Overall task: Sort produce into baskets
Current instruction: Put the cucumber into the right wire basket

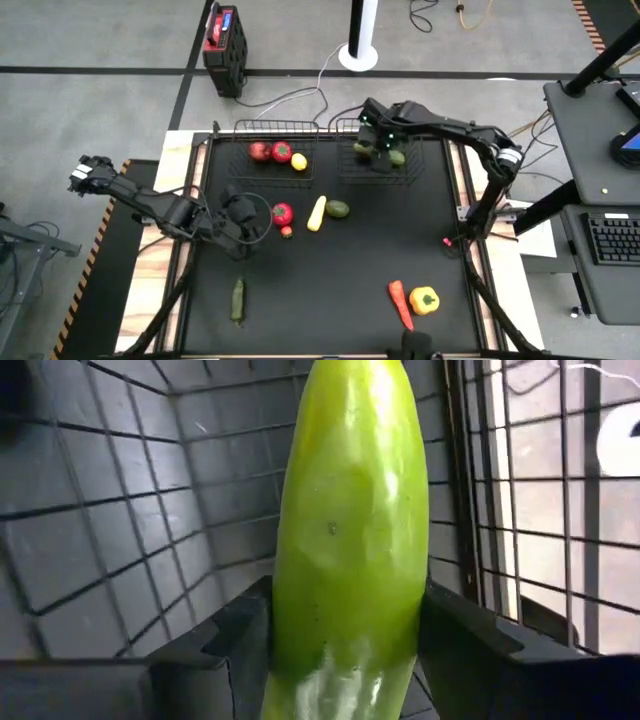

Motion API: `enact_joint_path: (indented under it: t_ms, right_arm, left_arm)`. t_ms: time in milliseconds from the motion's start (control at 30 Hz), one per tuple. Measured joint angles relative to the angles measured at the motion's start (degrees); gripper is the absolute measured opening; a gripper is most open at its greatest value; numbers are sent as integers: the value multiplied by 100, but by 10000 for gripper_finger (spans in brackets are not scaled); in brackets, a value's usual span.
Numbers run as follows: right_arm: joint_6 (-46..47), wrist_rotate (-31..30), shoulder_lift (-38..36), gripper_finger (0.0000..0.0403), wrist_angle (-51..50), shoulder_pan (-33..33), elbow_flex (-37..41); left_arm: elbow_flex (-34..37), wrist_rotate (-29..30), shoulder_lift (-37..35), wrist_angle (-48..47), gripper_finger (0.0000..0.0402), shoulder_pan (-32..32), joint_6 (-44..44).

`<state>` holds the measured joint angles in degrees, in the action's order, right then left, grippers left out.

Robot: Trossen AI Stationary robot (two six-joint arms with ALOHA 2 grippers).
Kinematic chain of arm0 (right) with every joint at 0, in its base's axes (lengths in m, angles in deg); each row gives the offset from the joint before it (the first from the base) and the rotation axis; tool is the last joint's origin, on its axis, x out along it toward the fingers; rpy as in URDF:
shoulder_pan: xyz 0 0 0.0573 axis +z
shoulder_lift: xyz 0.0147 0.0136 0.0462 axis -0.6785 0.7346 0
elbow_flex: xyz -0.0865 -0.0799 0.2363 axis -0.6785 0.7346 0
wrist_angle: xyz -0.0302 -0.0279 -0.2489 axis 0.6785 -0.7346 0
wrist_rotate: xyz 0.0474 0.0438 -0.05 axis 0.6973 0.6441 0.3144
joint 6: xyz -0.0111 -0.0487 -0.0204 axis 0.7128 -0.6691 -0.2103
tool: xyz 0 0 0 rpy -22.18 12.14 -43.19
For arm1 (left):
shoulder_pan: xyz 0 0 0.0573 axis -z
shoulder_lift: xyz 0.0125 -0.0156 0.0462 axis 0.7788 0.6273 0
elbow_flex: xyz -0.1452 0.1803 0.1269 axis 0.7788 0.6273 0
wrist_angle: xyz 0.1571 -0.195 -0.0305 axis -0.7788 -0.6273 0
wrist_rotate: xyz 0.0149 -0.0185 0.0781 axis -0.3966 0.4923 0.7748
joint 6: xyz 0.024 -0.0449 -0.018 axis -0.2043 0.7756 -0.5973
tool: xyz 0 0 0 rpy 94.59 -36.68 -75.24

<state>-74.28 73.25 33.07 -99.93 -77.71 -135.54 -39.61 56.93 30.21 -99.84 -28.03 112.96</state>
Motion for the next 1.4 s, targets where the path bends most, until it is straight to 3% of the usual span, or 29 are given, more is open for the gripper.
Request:
enact_joint_path:
  t_ms: [433, 1400]
  right_arm:
    - [-783, 398, 151, 197, -66, -387, 4]
    - [-825, 442, 485, 207, -177, -380, 20]
  left_arm:
    - [4, 61, 2, 1, 231, 0, -2]
    - [15, 75, 4, 1, 231, 0, -2]
